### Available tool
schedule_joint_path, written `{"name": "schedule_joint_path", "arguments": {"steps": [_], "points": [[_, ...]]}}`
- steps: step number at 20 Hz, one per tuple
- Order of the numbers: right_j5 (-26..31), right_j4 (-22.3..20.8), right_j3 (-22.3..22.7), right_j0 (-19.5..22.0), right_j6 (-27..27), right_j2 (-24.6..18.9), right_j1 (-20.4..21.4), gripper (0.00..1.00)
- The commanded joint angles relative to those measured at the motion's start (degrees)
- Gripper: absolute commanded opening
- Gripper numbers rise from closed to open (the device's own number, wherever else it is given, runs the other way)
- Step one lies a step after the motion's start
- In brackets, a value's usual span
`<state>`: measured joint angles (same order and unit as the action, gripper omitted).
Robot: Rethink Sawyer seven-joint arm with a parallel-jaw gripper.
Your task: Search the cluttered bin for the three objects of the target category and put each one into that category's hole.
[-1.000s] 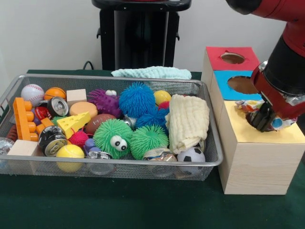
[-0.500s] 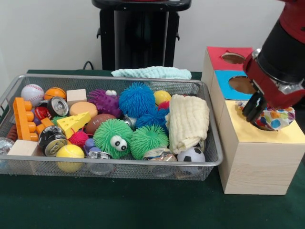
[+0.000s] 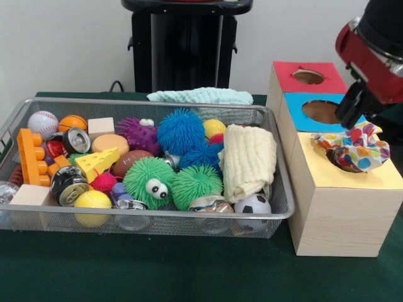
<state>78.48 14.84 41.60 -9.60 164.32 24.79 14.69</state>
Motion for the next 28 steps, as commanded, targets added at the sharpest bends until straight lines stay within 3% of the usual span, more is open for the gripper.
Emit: {"name": "schedule_joint_path", "arguments": {"steps": [1, 10, 17, 28], "points": [[5.8, 4.3, 2.4, 1.6, 10.4, -4.8, 1.9, 0.00], [-2.9, 6.2, 7.7, 1.4, 8.5, -5.8, -0.1, 0.00], [-7.4, 3.9, 8.2, 1.7, 5.4, -5.1, -1.7, 0.00], [-11.7, 2.9, 9.4, 1.3, 4.9, -4.6, -3.6, 0.00]]}}
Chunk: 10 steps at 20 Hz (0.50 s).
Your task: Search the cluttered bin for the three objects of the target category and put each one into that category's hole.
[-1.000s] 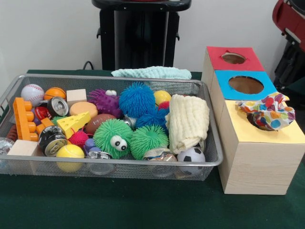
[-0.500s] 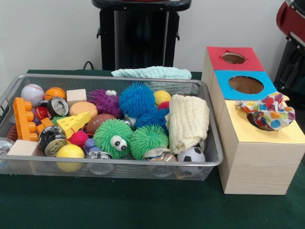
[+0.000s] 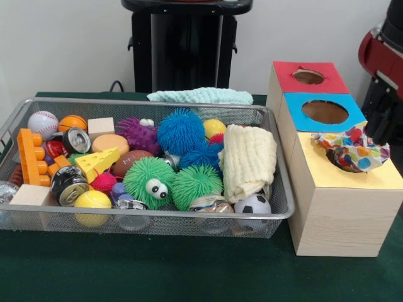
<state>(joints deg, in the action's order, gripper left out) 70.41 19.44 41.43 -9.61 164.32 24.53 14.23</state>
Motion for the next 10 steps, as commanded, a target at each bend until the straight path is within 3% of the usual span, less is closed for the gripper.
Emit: {"name": "schedule_joint_path", "arguments": {"steps": [1, 10], "points": [[-3.4, -1.9, 9.4, 1.4, 4.2, -4.4, -3.3, 0.00], [1.0, -4.2, 8.2, 2.0, -3.3, -4.8, -4.6, 0.00]]}}
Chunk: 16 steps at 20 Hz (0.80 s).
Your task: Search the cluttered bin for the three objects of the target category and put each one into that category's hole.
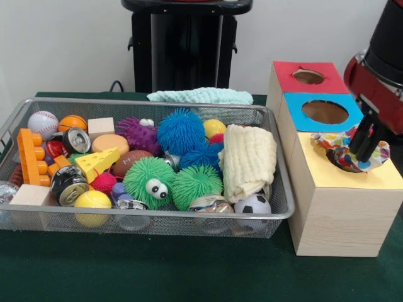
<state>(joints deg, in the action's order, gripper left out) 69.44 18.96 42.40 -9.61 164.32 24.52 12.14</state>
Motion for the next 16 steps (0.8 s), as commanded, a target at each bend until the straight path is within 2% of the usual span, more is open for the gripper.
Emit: {"name": "schedule_joint_path", "arguments": {"steps": [1, 4, 11, 16], "points": [[3.3, -3.7, 7.3, 2.1, -4.2, -5.2, -2.5, 0.00], [5.6, -4.1, 7.5, 2.0, -5.0, -5.4, -2.4, 0.00], [3.7, -2.7, 9.8, 2.6, -4.3, -7.4, -2.5, 0.00], [6.6, -1.4, 11.4, 3.0, -4.0, -9.1, -1.4, 0.00]]}}
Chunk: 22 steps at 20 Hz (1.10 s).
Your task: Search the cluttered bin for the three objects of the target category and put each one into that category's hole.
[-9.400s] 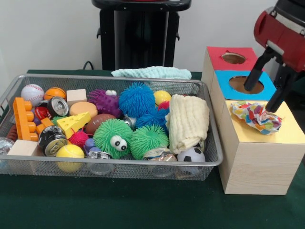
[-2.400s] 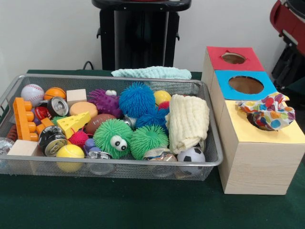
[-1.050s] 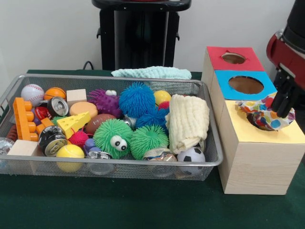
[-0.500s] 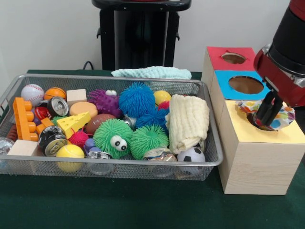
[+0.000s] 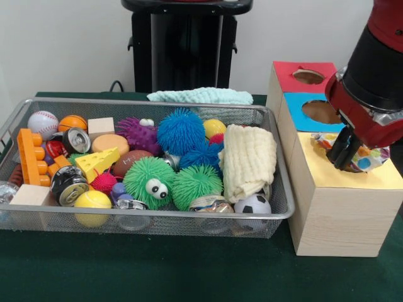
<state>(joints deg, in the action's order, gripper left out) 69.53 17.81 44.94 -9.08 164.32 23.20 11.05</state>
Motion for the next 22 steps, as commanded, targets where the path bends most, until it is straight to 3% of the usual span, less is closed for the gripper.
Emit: {"name": "schedule_joint_path", "arguments": {"steps": [1, 7, 13, 14, 16, 18, 22], "points": [[7.2, -0.2, 9.0, 2.5, -4.0, -7.9, 0.0, 0.00], [11.1, -0.1, 9.5, 3.3, -4.1, -9.2, 1.3, 0.00], [11.4, -0.6, 10.0, 3.1, -2.7, -8.6, 3.6, 0.00], [9.8, -1.6, 9.4, 2.5, -1.3, -7.0, 4.3, 0.00], [12.6, -3.2, 6.6, 1.7, 0.3, -4.3, 5.8, 0.00], [16.0, -2.3, 5.2, 1.7, 2.1, -4.4, 7.2, 0.00], [17.3, -0.5, 2.6, 1.7, 5.0, -5.1, 8.0, 0.00]]}}
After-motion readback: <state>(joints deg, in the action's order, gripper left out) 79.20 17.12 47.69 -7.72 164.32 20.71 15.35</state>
